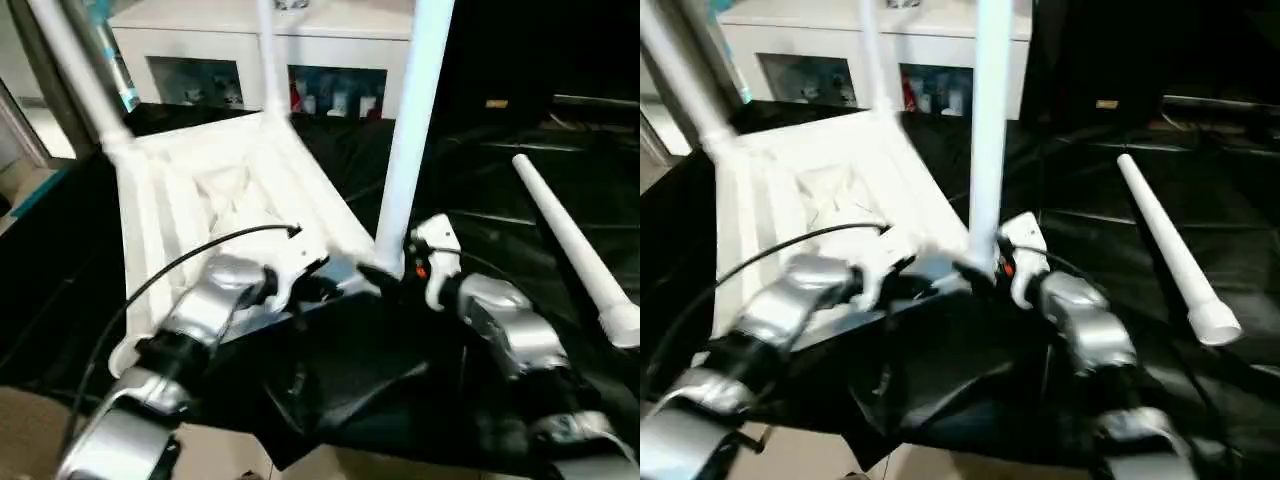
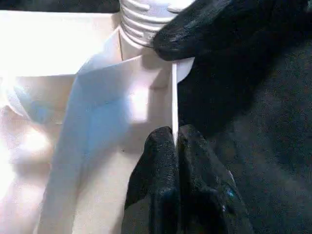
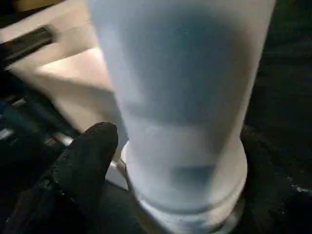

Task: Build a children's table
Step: Rotate leg to tighten

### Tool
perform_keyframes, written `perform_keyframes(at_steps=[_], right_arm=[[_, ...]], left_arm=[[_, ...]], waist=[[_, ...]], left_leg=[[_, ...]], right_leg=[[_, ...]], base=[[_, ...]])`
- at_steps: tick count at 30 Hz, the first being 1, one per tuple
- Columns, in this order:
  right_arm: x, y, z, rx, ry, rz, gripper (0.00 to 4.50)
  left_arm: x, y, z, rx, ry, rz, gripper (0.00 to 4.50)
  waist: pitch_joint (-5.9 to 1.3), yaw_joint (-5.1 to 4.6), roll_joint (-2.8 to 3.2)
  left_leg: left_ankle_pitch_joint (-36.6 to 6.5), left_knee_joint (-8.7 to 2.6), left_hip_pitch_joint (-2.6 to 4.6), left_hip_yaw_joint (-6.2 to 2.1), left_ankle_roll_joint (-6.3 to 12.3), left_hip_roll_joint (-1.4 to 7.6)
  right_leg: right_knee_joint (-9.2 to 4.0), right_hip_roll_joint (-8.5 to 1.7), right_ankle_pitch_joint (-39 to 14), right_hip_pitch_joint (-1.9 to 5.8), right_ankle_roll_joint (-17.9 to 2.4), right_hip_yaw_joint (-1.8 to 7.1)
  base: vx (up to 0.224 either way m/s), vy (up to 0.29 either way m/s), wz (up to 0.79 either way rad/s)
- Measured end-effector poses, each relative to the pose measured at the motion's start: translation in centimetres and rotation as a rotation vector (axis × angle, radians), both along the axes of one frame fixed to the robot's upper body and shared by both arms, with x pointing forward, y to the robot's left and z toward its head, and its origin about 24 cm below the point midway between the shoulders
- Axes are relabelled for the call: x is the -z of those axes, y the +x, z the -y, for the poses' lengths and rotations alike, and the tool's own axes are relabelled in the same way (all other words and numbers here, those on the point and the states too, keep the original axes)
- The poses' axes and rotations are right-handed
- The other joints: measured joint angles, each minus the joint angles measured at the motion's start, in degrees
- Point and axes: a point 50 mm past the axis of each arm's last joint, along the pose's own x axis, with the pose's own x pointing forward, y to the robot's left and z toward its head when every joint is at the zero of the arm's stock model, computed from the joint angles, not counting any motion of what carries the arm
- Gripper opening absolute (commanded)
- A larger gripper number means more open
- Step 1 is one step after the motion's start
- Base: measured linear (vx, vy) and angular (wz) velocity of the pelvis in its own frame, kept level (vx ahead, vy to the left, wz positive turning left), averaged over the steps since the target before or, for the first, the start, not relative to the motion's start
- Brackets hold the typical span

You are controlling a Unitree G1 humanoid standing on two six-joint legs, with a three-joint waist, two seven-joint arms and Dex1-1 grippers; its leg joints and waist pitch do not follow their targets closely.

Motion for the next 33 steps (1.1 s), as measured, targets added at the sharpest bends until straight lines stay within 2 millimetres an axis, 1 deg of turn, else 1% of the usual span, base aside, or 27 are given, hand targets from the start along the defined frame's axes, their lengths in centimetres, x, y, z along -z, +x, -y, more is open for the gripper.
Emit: perform_keyframes(at_steps=[2, 4, 5, 6, 8, 10, 13, 22, 24, 26, 28, 30, 31, 33], right_arm=[[-0.3, -0.3, 0.2, -0.056, 0.003, -0.015, 3.64], [-0.6, -0.7, 0.6, -0.126, 0.007, -0.033, 3.54], [-0.9, -0.8, 0.7, -0.151, 0.001, -0.033, 3.54], [-1.1, -1.0, 0.7, -0.183, 0.0, -0.038, 3.44], [-1.2, -1.3, 0.9, -0.207, -0.003, -0.039, 3.2], [-1.0, -1.6, 1.1, -0.229, -0.011, -0.049, 3.09], [-1.0, -1.7, 0.9, -0.239, -0.011, -0.053, 2.75], [-1.0, -1.9, 0.8, -0.229, -0.013, -0.064, 2.66], [-0.8, -1.7, 0.6, -0.18, -0.005, -0.057, 2.65], [0.0, -0.4, 0.1, 0.038, 0.025, -0.04, 2.65], [0.0, 0.8, -0.1, 0.202, 0.025, -0.023, 2.65], [0.2, 1.0, 0.1, 0.262, 0.025, -0.02, 2.65], [0.3, 1.2, -0.2, 0.31, 0.042, -0.027, 2.65], [0.2, 1.9, -0.5, 0.412, 0.052, -0.031, 2.65]], left_arm=[[-0.1, -0.3, -0.3, 0.045, 0.015, -0.009, 0.0], [-0.1, -0.9, -0.7, 0.095, 0.016, -0.029, 0.0], [-0.2, -1.0, -0.9, 0.109, 0.022, -0.033, 0.0], [-0.2, -1.2, -1.1, 0.124, 0.026, -0.04, 0.0], [-0.2, -1.3, -1.2, 0.14, 0.03, -0.046, 0.0], [-0.3, -1.3, -1.4, 0.147, 0.035, -0.05, 0.0], [-0.3, -1.4, -1.5, 0.151, 0.038, -0.053, 0.0], [-0.2, -1.4, -1.5, 0.153, 0.036, -0.058, 0.0], [-0.1, -1.3, -1.2, 0.129, 0.029, -0.05, 0.0], [0.1, 0.0, -0.2, -0.002, 0.024, -0.015, 0.0], [0.0, 1.0, 0.8, -0.076, 0.046, 0.013, 0.0], [0.2, 1.0, 1.6, -0.099, 0.036, 0.013, 0.0], [0.3, 1.1, 2.1, -0.123, 0.027, 0.007, 0.0], [0.3, 1.6, 2.7, -0.182, 0.027, 0.007, 0.0]], waist=[[0.01, 0.48, 0.02], [0.02, 1.15, 0.03], [0.02, 1.32, 0.03], [0.02, 1.41, 0.03], [0.02, 1.49, 0.03], [0.02, 1.41, 0.03], [0.02, 1.32, 0.03], [0.02, 1.43, 0.02], [0.01, 1.29, 0.0], [-0.04, 0.89, -0.12], [-0.02, 0.43, -0.13], [-0.03, 0.14, -0.18], [-0.04, -0.08, -0.18], [-0.03, -0.5, -0.17]], left_leg=[[0.0, 0.06, -0.04, 0.01, 0.01, 0.0], [0.0, 0.08, -0.03, 0.03, 0.01, 0.0], [0.0, 0.08, -0.04, 0.03, 0.01, 0.0], [0.01, 0.08, -0.02, 0.04, 0.02, 0.0], [0.01, 0.09, -0.04, 0.05, 0.02, 0.0], [0.01, 0.09, -0.04, 0.05, 0.02, 0.0], [0.02, 0.08, -0.03, 0.05, 0.02, 0.01], [0.02, 0.09, -0.02, 0.05, 0.02, 0.01], [0.02, 0.11, 0.02, 0.05, 0.01, 0.01], [0.06, 0.14, 0.24, 0.06, -0.19, 0.0], [0.05, 0.11, 0.25, 0.07, -0.31, -0.05], [0.05, 0.1, 0.35, 0.08, -0.31, -0.05], [0.04, 0.09, 0.45, 0.08, -0.31, -0.05], [0.04, 0.04, 0.43, 0.08, -0.32, -0.05]], right_leg=[[0.01, -0.01, 0.0, 0.0, 0.0, 0.01], [0.02, -0.02, 0.0, 0.01, 0.0, 0.01], [0.03, -0.02, 0.0, 0.01, 0.0, 0.01], [0.03, -0.04, 0.0, 0.03, 0.0, 0.01], [0.04, -0.04, 0.0, 0.02, 0.0, 0.01], [0.04, -0.04, 0.01, 0.02, 0.0, 0.01], [0.05, -0.04, 0.0, 0.01, 0.0, 0.0], [0.05, -0.04, 0.0, 0.04, 0.0, 0.0], [0.09, -0.04, 0.01, 0.06, 0.0, 0.01], [0.15, -0.04, 0.14, 0.23, -0.09, 0.03], [-0.02, -0.04, 0.34, 0.22, -0.07, 0.07], [-0.04, -0.05, 0.26, 0.33, 0.11, 0.1], [-0.04, -0.05, 0.25, 0.44, 0.12, 0.09], [-0.04, -0.05, 0.29, 0.39, 0.15, 0.08]], base=[[0.0, 0.0, 0.0], [0.0, 0.0, 0.0], [0.0, 0.0, 0.0], [0.0, 0.0, 0.0], [0.0, 0.0, 0.0], [0.0, 0.0, 0.0], [0.0, 0.0, 0.0], [0.0, 0.0, 0.0], [0.0, 0.0, 0.0], [0.0, 0.0, 0.0], [0.0, 0.0, 0.0], [0.0, 0.0, 0.0], [0.0, 0.0, 0.0], [0.0, 0.0, 0.0]])
